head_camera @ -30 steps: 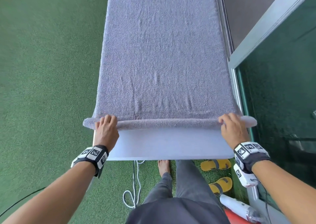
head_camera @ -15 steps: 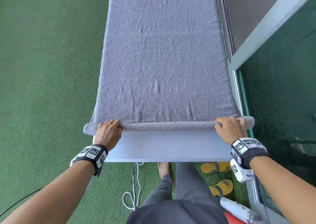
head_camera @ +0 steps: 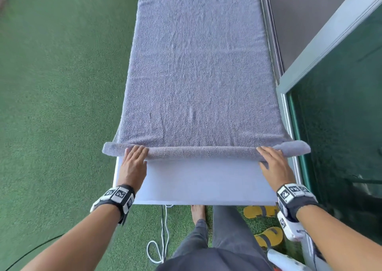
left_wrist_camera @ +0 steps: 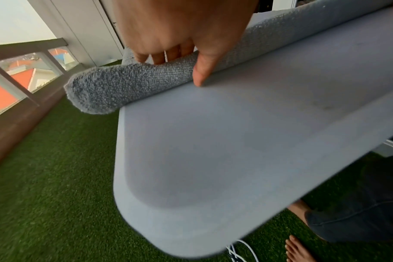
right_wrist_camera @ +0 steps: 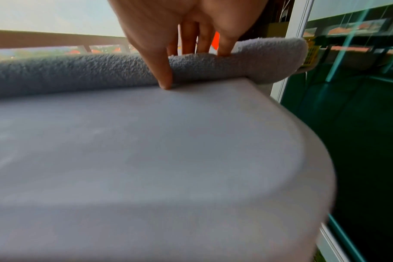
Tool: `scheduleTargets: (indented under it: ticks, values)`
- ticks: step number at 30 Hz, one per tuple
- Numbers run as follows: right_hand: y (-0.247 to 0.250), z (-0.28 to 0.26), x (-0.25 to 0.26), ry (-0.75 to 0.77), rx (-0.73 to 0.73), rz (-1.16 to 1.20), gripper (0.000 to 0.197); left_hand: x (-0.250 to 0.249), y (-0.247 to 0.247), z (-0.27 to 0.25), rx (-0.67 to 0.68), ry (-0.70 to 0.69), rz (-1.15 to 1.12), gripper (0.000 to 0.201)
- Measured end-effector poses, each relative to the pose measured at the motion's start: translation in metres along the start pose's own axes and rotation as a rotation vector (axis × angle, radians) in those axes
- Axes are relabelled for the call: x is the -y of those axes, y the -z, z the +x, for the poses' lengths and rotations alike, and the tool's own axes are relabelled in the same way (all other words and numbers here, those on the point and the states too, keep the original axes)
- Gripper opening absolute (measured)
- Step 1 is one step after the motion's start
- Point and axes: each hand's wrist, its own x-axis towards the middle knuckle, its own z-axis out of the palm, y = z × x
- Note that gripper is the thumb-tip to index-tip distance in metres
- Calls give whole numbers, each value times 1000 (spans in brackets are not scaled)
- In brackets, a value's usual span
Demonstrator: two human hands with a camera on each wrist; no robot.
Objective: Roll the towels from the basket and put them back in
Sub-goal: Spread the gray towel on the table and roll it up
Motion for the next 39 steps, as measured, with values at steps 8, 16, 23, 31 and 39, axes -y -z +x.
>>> scheduleTargets:
  ticks: [8, 16, 23, 31, 39]
  values:
    - [16, -19, 11, -101, 55, -35, 37, -25, 25, -18, 115, 29, 57, 31]
    - [6, -94, -2, -79, 44, -65, 40, -20, 25, -75, 150, -25, -53, 30]
    - [15, -101, -1, -144, 146, -232, 18, -27, 20, -88, 181, -18, -73, 15]
    - [18, -92, -4, -56, -113, -94, 25, -17, 1, -94, -7, -15, -19, 36]
    - [2, -100, -10, -43, 33, -155, 52, -26, 4, -107, 129, 43, 213, 47]
